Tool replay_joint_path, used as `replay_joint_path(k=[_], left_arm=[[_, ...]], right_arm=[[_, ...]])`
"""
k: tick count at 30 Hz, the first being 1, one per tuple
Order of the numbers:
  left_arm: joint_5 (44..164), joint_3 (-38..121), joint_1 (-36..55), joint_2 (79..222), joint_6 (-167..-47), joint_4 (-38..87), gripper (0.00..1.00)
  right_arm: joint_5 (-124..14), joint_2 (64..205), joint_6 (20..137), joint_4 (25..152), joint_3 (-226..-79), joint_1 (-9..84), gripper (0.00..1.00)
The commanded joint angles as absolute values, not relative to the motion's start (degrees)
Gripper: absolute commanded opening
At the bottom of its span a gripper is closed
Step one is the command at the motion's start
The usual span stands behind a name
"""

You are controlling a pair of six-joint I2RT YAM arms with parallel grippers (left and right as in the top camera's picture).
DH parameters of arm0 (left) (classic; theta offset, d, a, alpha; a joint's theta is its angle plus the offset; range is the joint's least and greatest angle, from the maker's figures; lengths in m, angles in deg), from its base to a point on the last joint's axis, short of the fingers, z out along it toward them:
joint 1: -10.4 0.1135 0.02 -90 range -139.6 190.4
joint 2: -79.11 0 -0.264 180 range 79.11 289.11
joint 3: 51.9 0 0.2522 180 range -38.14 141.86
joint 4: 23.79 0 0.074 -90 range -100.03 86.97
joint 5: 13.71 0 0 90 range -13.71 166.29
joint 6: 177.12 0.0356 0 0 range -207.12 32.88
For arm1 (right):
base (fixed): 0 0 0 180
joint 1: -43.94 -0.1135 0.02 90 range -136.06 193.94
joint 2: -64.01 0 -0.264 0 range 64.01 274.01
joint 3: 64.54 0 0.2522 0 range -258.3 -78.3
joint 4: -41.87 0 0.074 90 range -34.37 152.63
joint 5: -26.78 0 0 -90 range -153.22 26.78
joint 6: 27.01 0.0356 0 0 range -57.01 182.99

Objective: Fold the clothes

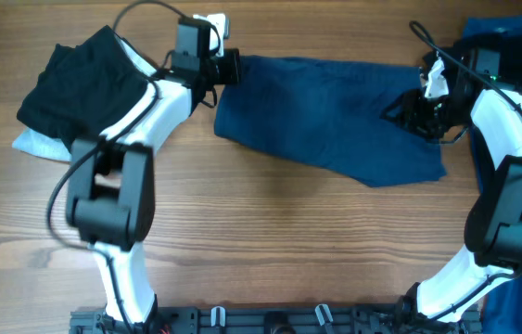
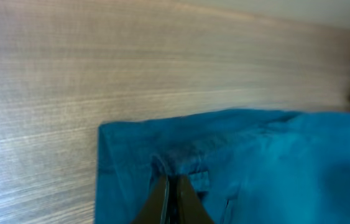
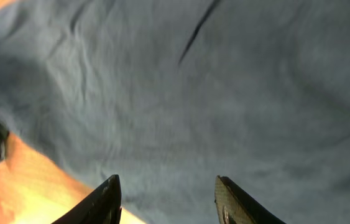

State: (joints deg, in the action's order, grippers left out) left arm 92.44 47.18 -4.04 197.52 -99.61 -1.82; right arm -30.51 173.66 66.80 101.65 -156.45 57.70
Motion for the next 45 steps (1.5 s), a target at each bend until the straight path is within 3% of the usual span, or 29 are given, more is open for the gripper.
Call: replay_joint_path(k=[1, 11, 13, 16, 23, 27, 29, 37, 41, 45], left_arm=[[93.35, 47.81, -3.95, 190.24, -96.47, 6.03, 0.04], [93.33, 47.81, -3.95, 175.88, -96.31, 28.36, 0.04], [93.16, 47.81, -3.95, 173.78, -96.29, 30.85, 0.04], [93.18, 47.81, -3.95, 172.84, -96.31, 31.58, 0.04], [93.16, 47.81, -3.95, 172.84, -96.31, 31.55, 0.04], [93.16, 47.81, -3.95, 172.84, -96.31, 31.6, 0.04], [93.16, 47.81, -3.95, 172.84, -96.31, 31.62, 0.04], [93.16, 47.81, -3.95, 172.84, -96.31, 32.32, 0.04], [93.18, 47.81, -3.95, 172.84, -96.34, 32.56, 0.04], [93.18, 47.81, -3.95, 172.84, -96.34, 33.78, 0.04]], right_arm=[[-31.3, 172.09, 69.16, 99.36, -156.95, 59.49, 0.49], [-22.03, 170.29, 73.66, 89.17, -157.06, 69.17, 0.5], [-21.03, 170.29, 73.53, 87.14, -157.06, 68.91, 0.55], [-20.85, 170.29, 71.74, 82.98, -157.0, 67.42, 0.68], [-29.01, 173.37, 70.69, 77.41, -156.93, 63.99, 0.65], [-31.56, 176.52, 75.96, 75.36, -156.93, 62.81, 0.65], [-31.34, 178.58, 77.12, 72.67, -156.93, 62.33, 0.72], [-25.88, 182.75, 92.48, 69.48, -156.93, 62.27, 0.83], [-25.9, 182.75, 98.38, 68.67, -156.93, 62.11, 0.82], [-26.73, 182.75, 102.51, 68.43, -156.93, 60.67, 0.7]])
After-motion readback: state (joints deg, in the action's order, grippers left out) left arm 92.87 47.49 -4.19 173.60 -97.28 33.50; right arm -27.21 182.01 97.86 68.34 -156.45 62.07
